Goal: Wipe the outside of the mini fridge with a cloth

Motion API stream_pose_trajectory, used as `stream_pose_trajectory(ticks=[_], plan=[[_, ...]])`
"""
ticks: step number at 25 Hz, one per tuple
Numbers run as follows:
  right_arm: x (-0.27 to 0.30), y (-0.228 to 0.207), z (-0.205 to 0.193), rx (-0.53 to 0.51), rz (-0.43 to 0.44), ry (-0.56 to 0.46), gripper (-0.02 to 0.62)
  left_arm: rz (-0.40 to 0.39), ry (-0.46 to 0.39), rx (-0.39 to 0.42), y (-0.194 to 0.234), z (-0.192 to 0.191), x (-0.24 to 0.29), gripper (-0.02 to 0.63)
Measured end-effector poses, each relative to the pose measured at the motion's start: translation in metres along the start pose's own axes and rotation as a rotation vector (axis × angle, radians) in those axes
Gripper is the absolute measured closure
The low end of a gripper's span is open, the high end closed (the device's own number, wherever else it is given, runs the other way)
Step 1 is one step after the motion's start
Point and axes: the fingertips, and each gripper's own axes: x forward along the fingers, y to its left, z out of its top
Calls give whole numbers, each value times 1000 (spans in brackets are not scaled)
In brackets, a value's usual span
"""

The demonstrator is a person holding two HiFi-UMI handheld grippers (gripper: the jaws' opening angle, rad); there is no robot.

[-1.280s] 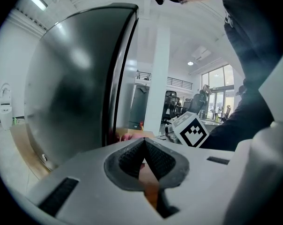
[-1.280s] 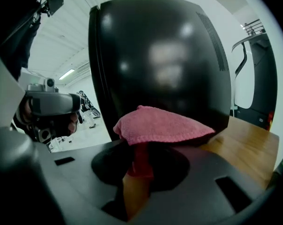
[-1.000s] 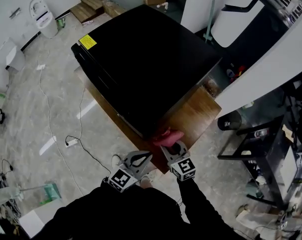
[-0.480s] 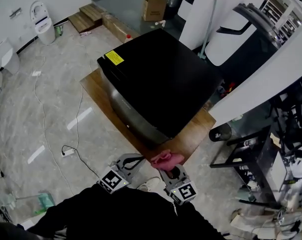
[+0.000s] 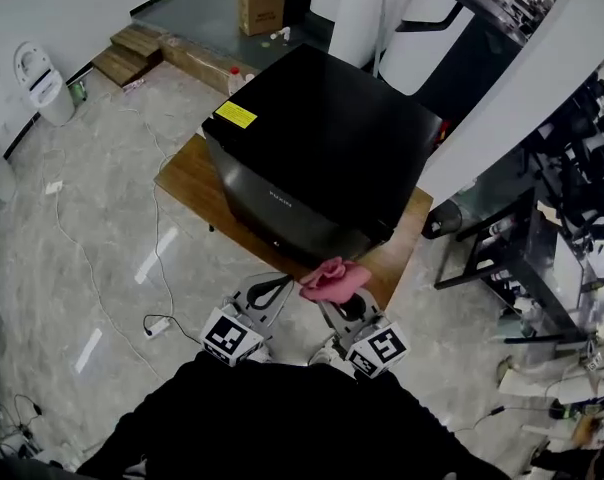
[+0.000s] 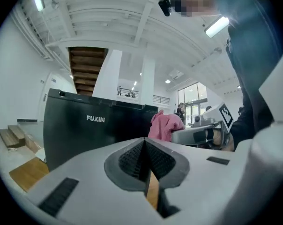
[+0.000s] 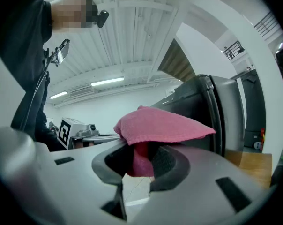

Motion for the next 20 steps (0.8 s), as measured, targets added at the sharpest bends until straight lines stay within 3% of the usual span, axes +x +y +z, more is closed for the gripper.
stream_pose_trajectory(ticks=[3, 7, 15, 20], plan=[[14, 4, 15, 65, -46, -45, 499, -44, -22, -17, 9, 19, -3, 603], [26, 0, 35, 147, -101, -102, 499, -80, -73, 23, 19, 42, -5, 603], [43, -49, 40, 432, -174, -171, 499, -90, -74, 54, 27, 49, 15, 603], [42, -66, 36, 626, -109, -202, 500, -86, -54, 65, 24, 51, 29, 603]])
